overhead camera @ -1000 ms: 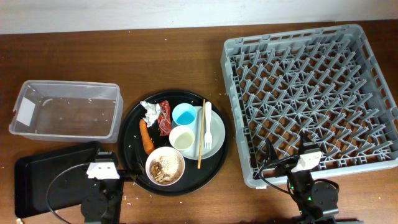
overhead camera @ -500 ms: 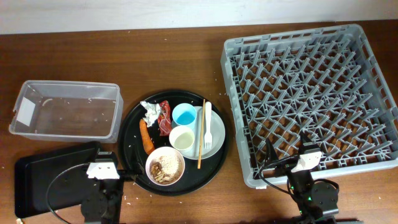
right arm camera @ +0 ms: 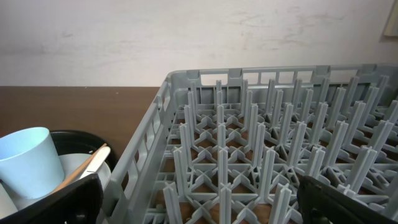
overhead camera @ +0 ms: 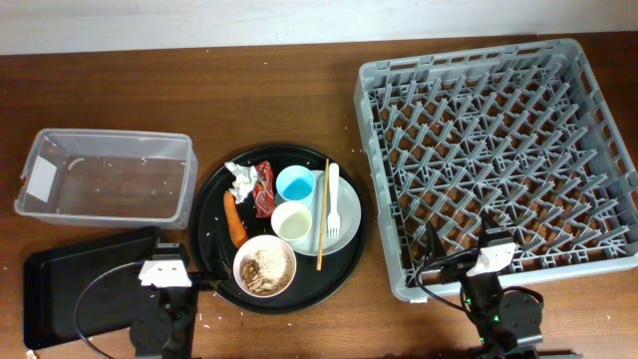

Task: Sort waste into correct bins and load items into the dishwasher rack

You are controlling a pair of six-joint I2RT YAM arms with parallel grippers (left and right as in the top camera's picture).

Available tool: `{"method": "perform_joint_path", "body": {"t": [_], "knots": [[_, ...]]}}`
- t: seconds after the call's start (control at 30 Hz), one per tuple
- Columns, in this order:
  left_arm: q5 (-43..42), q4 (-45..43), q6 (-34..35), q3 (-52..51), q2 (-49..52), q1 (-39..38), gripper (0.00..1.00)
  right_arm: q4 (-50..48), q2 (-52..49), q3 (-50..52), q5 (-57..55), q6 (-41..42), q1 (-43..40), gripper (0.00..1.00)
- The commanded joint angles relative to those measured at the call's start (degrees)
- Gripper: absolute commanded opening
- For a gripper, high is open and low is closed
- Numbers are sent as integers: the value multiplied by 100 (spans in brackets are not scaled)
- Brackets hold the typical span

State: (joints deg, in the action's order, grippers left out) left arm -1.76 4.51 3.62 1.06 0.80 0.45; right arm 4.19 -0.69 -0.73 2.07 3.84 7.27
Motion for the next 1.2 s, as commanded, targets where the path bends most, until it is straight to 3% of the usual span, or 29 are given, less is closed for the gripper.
{"method": "perform_joint_path", "body": {"t": [0.0, 0.7, 0.77, 0.87, 0.9, 0.97, 1.03, 1.1, 1.17], "knots": [[-83, 0, -66, -52, -33, 9, 99, -2, 22, 42, 52, -20, -22, 99], [-87, -240, -66, -52, -33, 11, 99, -15, 22, 42, 170, -20, -22, 99], [-669, -61, -61, -52, -33, 9, 99, -63, 22, 42, 632, 24, -22, 99], [-2826, -667, 271, 24, 52, 9, 99, -400, 22, -264, 1521, 1086, -22, 99], [-2933, -411, 584, 444, 55, 9, 99, 452, 7, -994, 1829, 1322, -22, 99], [-2732, 446, 584, 1495, 216, 9, 99, 1978, -240, -2258, 1867, 1287, -22, 99], [-2369, 1967, 323, 2907, 848, 9, 99, 3195, -981, -3587, 1869, 1182, -22, 99], [-1838, 3709, 184, 4658, 2197, 9, 99, 4767, -2564, -5364, 1871, 1143, -20, 99], [-1917, 4411, 184, 5768, 3298, 9, 99, 5860, -3786, -6636, 1869, 761, -17, 99]]}}
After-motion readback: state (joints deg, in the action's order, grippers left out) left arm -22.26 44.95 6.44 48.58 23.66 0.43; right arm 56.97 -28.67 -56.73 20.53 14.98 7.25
